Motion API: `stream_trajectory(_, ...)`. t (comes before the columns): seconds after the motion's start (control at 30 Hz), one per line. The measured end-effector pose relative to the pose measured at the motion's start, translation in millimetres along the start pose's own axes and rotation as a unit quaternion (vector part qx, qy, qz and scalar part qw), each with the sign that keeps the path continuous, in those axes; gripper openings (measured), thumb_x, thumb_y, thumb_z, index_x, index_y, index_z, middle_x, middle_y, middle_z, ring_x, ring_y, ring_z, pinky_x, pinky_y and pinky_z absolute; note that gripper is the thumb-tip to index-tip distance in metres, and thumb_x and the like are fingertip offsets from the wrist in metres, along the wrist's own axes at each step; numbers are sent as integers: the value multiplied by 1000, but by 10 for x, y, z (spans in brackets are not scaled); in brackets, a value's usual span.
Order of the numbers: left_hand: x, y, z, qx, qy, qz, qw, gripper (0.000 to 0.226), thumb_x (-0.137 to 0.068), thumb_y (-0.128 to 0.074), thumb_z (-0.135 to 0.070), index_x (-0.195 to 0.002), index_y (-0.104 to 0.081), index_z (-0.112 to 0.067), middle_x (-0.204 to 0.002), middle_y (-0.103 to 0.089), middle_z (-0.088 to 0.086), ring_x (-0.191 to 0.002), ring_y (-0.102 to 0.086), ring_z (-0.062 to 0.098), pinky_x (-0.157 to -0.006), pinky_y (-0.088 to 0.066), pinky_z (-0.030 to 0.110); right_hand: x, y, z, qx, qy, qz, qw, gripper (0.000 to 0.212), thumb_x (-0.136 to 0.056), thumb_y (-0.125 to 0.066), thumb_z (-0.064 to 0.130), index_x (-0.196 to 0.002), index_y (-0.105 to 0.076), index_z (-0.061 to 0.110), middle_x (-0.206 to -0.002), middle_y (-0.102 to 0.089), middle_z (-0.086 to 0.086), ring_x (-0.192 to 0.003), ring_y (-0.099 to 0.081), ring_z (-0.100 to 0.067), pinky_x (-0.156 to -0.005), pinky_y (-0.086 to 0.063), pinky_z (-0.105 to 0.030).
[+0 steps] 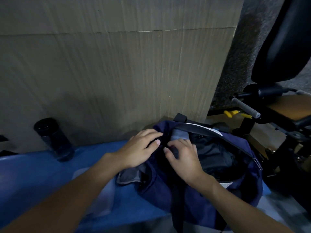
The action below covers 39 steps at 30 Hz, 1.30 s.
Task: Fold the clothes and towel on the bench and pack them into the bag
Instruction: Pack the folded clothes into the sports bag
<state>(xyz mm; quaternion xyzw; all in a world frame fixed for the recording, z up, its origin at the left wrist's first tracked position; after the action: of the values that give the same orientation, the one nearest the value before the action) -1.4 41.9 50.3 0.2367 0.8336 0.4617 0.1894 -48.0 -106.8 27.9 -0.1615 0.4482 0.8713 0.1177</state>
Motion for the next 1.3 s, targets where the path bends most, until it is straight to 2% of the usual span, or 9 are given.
stream_trajectory(0.17, 688, 103, 683, 0, 99, -27, 995, 51, -95, -47, -44, -137, -56, -15, -135, -55, 2, -129, -49, 19, -109, -36, 31, 258, -391, 699, -217, 16, 77, 973, 14, -91, -66, 22, -101, -66, 13, -84, -66, -1, -75, -59, -11, -70, -46, -17)
stream_trajectory(0.23, 1015, 117, 989, -14, 139, -35, 990, 60, -88, -45, -51, -135, -58, -15, -130, -58, 3, -124, -52, 22, -105, -39, 33, 399, -687, 910, -256, -17, 134, 957, 13, -90, -68, 22, -101, -64, 15, -82, -68, -4, -71, -61, -12, -70, -47, -20)
stream_trajectory(0.37, 1585, 13, 1455, -43, 202, -23, 978, 45, -95, -61, -23, -138, -55, -15, -137, -56, 5, -130, -49, 24, -107, -37, 33, 684, -1282, 1106, -230, -91, 214, 945, 17, -91, -65, 33, -98, -58, 20, -81, -64, 3, -76, -58, -9, -71, -45, -21)
stream_trajectory(0.53, 1938, -28, 1683, -74, 222, -11, 972, 52, -89, -58, -43, -138, -55, -27, -142, -51, -2, -135, -44, 20, -108, -38, 41, 910, -1775, 1190, -185, -146, 272, 933, 37, -90, -66, 40, -114, -51, 16, -94, -63, -3, -88, -60, -19, -73, -46, -26)
stream_trajectory(0.63, 2014, -31, 1763, -58, 222, -14, 973, 59, -80, -44, -59, -132, -57, -35, -137, -53, -10, -131, -47, 17, -104, -41, 44, 938, -1871, 1232, -181, -168, 263, 933, 42, -89, -67, 38, -117, -45, 16, -95, -60, -1, -85, -57, -17, -58, -39, -15)
stream_trajectory(0.7, 2033, -49, 1788, -60, 219, -8, 974, 50, -85, -51, -56, -130, -57, -36, -137, -50, -14, -134, -43, 15, -106, -37, 44, 938, -1898, 1247, -185, -188, 245, 933, 41, -88, -70, 34, -113, -42, 16, -91, -57, 0, -81, -54, -14, -52, -36, -13)
stream_trajectory(0.87, 2004, -114, 1796, -75, 217, -4, 973, 51, -91, -62, -39, -140, -48, -33, -148, -37, -14, -141, -28, 10, -113, -25, 38, 923, -1979, 1210, -207, -232, 247, 918, 51, -82, -77, 25, -110, -35, 20, -104, -52, 0, -94, -52, -15, -72, -41, -22)
stream_trajectory(1.03, 1985, -96, 1751, -65, 220, -12, 973, 48, -95, -58, -43, -141, -49, -32, -150, -37, -13, -142, -28, 11, -114, -25, 41, 908, -1983, 1197, -254, -255, 237, 902, 49, -81, -76, 17, -111, -36, 19, -101, -54, 0, -82, -54, -11, -57, -41, -16)
stream_trajectory(1.3, 1925, 34, 1599, 13, 231, -83, 969, 40, -97, -57, -41, -134, -54, -27, -134, -53, -12, -129, -48, 13, -107, -38, 36, 908, -1629, 1246, -397, -282, 163, 858, 37, -85, -68, 4, -112, -43, 9, -94, -58, -3, -78, -56, -12, -65, -49, -22)
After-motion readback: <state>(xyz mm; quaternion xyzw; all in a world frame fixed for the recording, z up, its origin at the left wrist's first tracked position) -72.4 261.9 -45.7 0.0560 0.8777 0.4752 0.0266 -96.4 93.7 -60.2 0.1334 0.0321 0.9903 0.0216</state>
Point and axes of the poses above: each hand's wrist, its own x-axis away from the middle knuckle, its own y-axis out of the back of the hand, z = x × y, the point moved 7 cm from there along -x, towards the middle knuckle
